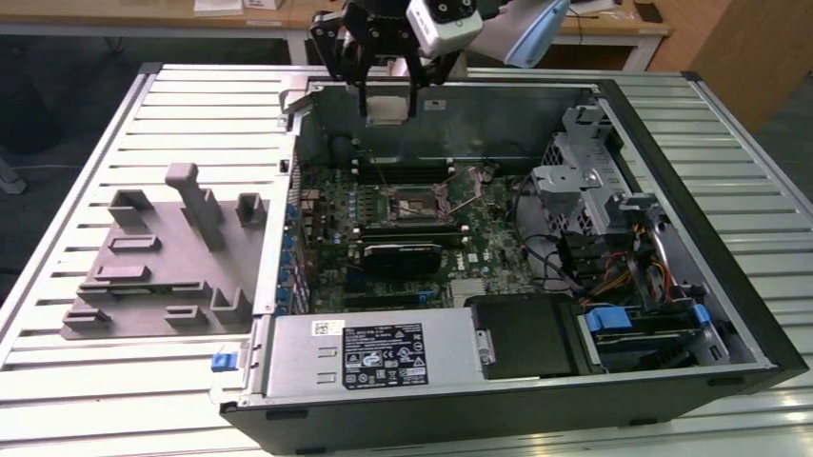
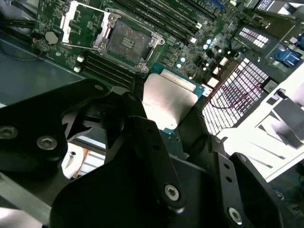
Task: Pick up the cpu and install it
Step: 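Pick up the cpu and move it towards the insertion slot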
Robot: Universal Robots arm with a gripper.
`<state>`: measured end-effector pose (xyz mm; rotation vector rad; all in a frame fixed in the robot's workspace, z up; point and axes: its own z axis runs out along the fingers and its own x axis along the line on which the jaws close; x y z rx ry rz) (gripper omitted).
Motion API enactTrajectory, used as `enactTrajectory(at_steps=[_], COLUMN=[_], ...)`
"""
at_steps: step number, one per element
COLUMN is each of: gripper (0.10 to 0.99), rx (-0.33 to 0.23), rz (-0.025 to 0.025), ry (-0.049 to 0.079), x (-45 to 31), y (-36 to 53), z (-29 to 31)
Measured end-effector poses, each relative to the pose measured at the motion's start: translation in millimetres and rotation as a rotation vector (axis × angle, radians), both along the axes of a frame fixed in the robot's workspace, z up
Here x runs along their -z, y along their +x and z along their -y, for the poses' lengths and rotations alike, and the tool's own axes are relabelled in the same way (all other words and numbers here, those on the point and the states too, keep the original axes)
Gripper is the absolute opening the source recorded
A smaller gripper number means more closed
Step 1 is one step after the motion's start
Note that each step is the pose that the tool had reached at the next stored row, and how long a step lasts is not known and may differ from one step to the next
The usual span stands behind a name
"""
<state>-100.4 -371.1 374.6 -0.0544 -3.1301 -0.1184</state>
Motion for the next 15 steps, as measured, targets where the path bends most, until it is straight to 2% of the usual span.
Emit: enactTrajectory(at_steps=[15], gripper=[0.541], rx=[0.000], rz=[-0.0001], ry=[0.000], x=[15.1], y=[7.3], z=[0.0])
